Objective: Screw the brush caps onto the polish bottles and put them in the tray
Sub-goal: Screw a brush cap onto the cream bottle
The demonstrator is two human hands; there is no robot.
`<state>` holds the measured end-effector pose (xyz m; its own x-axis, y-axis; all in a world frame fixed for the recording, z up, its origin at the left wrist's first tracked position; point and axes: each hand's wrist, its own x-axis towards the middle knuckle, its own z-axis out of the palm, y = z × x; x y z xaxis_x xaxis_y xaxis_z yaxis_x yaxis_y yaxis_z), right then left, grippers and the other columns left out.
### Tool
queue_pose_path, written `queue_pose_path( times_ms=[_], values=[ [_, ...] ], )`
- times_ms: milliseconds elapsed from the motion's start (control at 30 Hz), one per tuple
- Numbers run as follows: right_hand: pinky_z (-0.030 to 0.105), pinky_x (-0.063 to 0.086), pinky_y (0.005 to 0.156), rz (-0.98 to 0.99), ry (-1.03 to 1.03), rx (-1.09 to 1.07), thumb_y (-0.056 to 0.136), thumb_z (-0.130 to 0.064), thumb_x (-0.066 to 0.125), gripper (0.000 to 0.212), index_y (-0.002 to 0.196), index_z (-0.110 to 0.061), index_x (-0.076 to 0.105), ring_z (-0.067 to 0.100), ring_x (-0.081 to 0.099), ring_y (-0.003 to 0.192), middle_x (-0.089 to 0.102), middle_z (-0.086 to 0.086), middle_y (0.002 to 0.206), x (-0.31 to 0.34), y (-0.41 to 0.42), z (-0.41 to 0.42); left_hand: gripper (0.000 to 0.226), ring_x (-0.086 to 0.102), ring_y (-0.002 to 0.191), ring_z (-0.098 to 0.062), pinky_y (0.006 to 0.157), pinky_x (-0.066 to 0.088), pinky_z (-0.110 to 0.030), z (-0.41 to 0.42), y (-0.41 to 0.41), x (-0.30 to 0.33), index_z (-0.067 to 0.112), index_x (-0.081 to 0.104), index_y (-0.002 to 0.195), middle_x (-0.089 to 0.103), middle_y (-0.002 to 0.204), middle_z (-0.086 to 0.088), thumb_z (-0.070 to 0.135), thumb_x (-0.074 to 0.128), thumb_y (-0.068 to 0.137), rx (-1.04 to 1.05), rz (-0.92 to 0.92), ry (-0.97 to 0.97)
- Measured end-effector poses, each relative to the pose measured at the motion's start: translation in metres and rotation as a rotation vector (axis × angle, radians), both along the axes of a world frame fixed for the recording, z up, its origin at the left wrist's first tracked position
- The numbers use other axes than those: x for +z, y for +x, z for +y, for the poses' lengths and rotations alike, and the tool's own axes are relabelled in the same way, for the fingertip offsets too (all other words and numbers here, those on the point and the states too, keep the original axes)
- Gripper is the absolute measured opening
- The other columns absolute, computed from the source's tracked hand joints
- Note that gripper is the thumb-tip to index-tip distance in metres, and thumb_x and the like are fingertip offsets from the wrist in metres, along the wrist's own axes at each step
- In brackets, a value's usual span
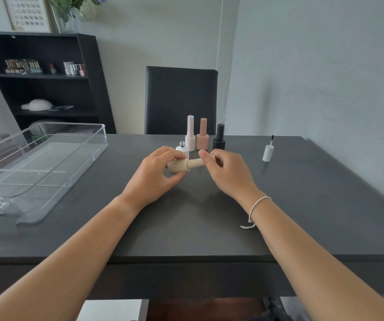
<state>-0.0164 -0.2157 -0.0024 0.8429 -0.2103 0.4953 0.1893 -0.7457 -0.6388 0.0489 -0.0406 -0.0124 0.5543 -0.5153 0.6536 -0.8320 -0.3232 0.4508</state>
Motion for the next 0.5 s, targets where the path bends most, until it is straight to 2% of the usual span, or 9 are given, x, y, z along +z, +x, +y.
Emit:
queue_pose_path(
  times_ms=[200,500],
  values=[
    [0.02,0.033,0.052,-0.043,-0.046,0.064,0.088,-0.027,0.056,0.012,0.082,-0.017,0.052,0.01,0.047,0.057,0.049,-0.015,0.063,0.0003,-0.0003,0.0007,0.026,0.052,0.087,-0.003,0.079,0.047,-0.019,0.0008,-0.0006,0.0006,0.022,0.062,0.101,0.061,0.097,0.006,0.015,0.071,0.077,-0.001,0.012,-0.002],
    [0.02,0.036,0.053,-0.082,-0.061,0.044,0.088,-0.029,0.056,0.017,0.085,-0.013,0.056,0.011,0.048,0.058,0.047,-0.019,0.064,0.0006,0.0005,0.0005,0.025,0.05,0.086,0.001,0.078,0.045,-0.011,-0.0005,-0.0014,0.0007,0.018,0.063,0.101,0.061,0.096,0.004,0.015,0.071,0.077,-0.001,0.012,-0.011]
  ],
)
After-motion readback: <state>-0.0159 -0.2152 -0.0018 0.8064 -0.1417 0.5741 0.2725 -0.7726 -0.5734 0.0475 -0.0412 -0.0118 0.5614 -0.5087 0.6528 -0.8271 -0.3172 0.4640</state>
